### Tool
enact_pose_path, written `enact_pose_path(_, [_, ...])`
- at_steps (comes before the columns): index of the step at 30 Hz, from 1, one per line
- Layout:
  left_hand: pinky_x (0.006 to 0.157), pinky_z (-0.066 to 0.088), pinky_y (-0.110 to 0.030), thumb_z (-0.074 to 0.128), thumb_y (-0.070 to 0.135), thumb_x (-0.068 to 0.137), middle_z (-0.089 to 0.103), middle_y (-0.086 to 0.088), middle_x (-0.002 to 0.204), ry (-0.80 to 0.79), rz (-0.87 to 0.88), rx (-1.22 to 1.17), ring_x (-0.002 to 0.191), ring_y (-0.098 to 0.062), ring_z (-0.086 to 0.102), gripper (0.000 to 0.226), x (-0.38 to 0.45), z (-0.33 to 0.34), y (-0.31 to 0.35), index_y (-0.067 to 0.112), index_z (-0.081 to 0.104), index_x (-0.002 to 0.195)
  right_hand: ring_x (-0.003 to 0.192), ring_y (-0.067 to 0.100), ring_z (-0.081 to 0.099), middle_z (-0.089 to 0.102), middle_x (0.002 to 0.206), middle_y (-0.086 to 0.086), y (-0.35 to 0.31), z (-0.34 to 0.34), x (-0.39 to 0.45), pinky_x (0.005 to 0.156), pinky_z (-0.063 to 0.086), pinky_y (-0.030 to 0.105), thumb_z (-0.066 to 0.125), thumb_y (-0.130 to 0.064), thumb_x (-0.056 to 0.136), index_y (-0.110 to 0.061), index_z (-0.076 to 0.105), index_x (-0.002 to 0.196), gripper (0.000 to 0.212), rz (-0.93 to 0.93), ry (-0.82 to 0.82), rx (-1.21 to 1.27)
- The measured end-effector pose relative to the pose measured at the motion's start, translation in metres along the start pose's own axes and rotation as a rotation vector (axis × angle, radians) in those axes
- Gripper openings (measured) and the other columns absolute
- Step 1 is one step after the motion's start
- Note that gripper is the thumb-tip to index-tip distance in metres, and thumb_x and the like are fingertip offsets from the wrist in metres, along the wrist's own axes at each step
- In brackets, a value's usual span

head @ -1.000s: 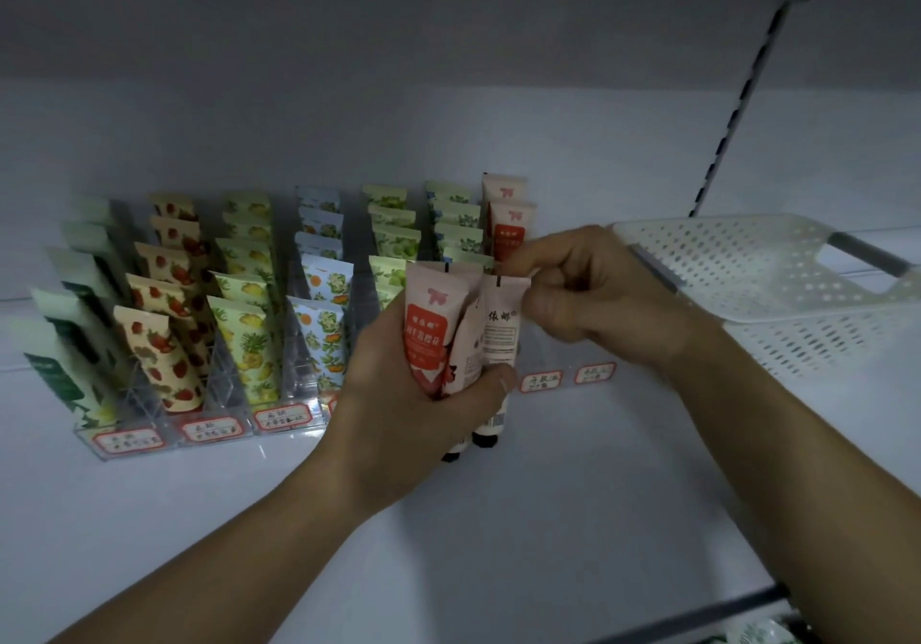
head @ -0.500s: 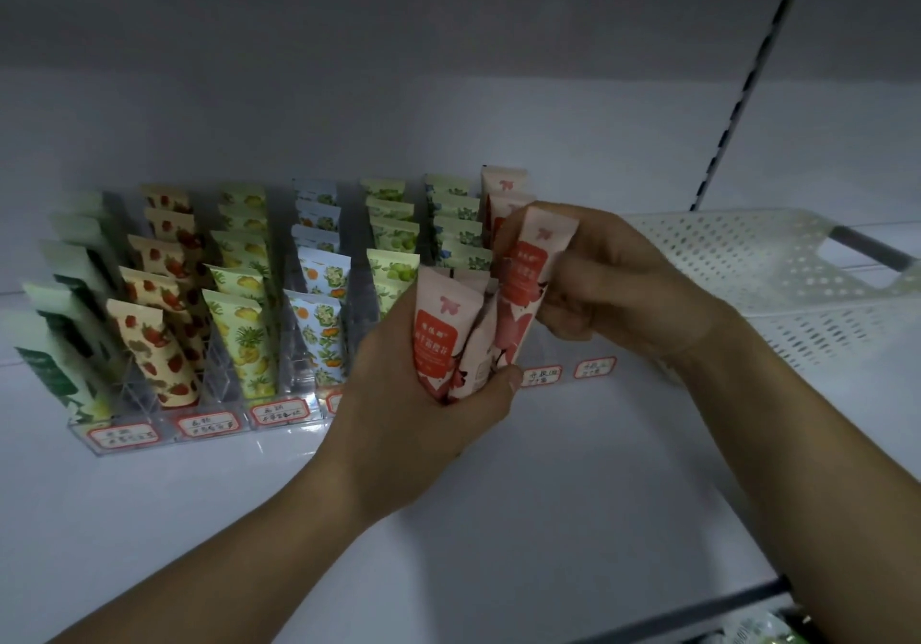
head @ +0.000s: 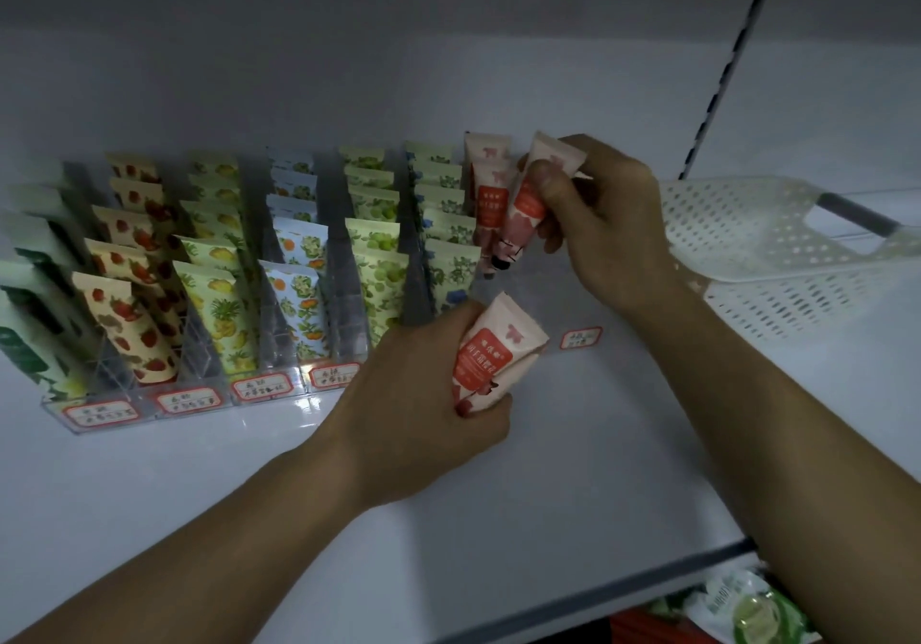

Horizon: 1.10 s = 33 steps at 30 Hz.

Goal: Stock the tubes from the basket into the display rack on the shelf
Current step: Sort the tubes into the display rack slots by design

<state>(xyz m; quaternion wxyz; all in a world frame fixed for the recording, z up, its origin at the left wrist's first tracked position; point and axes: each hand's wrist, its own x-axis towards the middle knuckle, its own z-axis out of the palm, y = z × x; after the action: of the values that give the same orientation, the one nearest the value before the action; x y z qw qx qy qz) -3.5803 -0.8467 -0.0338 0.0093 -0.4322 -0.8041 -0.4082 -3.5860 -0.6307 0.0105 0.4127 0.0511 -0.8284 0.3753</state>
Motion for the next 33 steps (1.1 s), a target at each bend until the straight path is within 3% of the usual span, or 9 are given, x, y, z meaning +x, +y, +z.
enact_pose_path(8, [0.051, 0.040, -0.014, 0.077, 0.029, 0.080, 0.061, 0.008, 0.071, -0.061, 0.000, 0.030, 0.062, -0.007, 0.061, 0.025, 0.000, -0.003, -0.001, 0.026, 0.058, 0.096, 0.064, 0.014, 0.068, 0.068, 0.084, 0.005, 0.000, 0.002, -0.002, 0.055, 0.057, 0.044, 0.057, -0.031, 0.100, -0.009, 0.068, 0.103, 0.025, -0.063, -0.051, -0.017])
enact_pose_path(13, [0.053, 0.039, -0.011, 0.077, 0.028, 0.080, 0.060, 0.010, 0.071, -0.066, 0.001, 0.007, 0.063, -0.004, 0.061, 0.025, 0.000, -0.002, -0.001, 0.026, 0.057, 0.096, 0.067, 0.015, 0.068, 0.070, 0.089, 0.006, 0.001, 0.005, -0.003, 0.059, 0.057, 0.044, 0.064, -0.033, 0.097, -0.008, 0.068, 0.110, 0.028, -0.071, -0.083, -0.083])
enact_pose_path(17, [0.053, 0.043, -0.017, 0.077, 0.028, 0.080, 0.062, 0.007, 0.073, -0.059, 0.002, 0.008, 0.066, -0.008, 0.062, 0.026, 0.000, -0.002, -0.003, 0.021, 0.058, 0.096, 0.067, 0.012, 0.069, 0.071, 0.083, -0.002, -0.001, 0.005, -0.003, 0.063, 0.058, 0.039, 0.068, -0.031, 0.094, -0.010, 0.069, 0.105, 0.024, -0.089, -0.094, -0.174])
enact_pose_path(20, [0.054, 0.042, -0.013, 0.078, 0.028, 0.080, 0.062, 0.009, 0.073, -0.052, 0.004, -0.009, 0.066, -0.005, 0.062, 0.026, -0.001, -0.002, -0.003, 0.023, 0.059, 0.096, 0.069, 0.014, 0.070, 0.072, 0.084, 0.001, 0.000, 0.008, -0.003, 0.066, 0.058, 0.037, 0.068, -0.032, 0.093, -0.008, 0.069, 0.103, 0.026, -0.100, -0.129, -0.231])
enact_pose_path(25, [0.061, 0.052, -0.022, 0.080, 0.024, 0.081, 0.068, 0.006, 0.082, -0.046, -0.029, -0.165, 0.073, -0.011, 0.067, 0.030, 0.000, -0.002, -0.006, 0.019, 0.063, 0.104, 0.068, 0.018, 0.070, 0.074, 0.081, 0.005, 0.001, 0.009, 0.003, 0.067, 0.058, 0.042, 0.072, -0.035, 0.090, -0.009, 0.071, 0.097, 0.027, -0.036, -0.172, -0.285])
enact_pose_path(28, [0.067, 0.055, -0.020, 0.081, 0.022, 0.082, 0.072, 0.015, 0.092, -0.033, -0.048, -0.284, 0.084, -0.003, 0.070, 0.036, -0.002, -0.003, -0.003, 0.030, 0.062, 0.111, 0.063, 0.016, 0.069, 0.073, 0.077, 0.002, 0.001, 0.011, 0.003, 0.067, 0.059, 0.042, 0.076, -0.039, 0.086, -0.014, 0.073, 0.098, 0.028, 0.027, -0.199, -0.282])
enact_pose_path(30, [0.063, 0.050, -0.011, 0.080, 0.020, 0.082, 0.072, 0.024, 0.086, -0.015, -0.064, -0.360, 0.078, 0.003, 0.069, 0.034, -0.003, -0.003, 0.002, 0.035, 0.060, 0.105, 0.058, 0.012, 0.066, 0.071, 0.072, -0.001, 0.002, 0.012, 0.000, 0.065, 0.058, 0.041, 0.077, -0.042, 0.084, -0.015, 0.072, 0.093, 0.029, 0.065, -0.197, -0.272])
enact_pose_path(33, [0.057, 0.053, -0.017, 0.077, 0.027, 0.075, 0.073, 0.015, 0.077, 0.021, -0.118, -0.498, 0.064, -0.005, 0.069, 0.029, -0.002, -0.003, 0.006, 0.030, 0.060, 0.099, 0.056, 0.009, 0.060, 0.064, 0.064, -0.005, 0.005, 0.014, -0.009, 0.060, 0.055, 0.039, 0.082, -0.048, 0.076, -0.013, 0.061, 0.074, 0.040, 0.152, -0.174, -0.289])
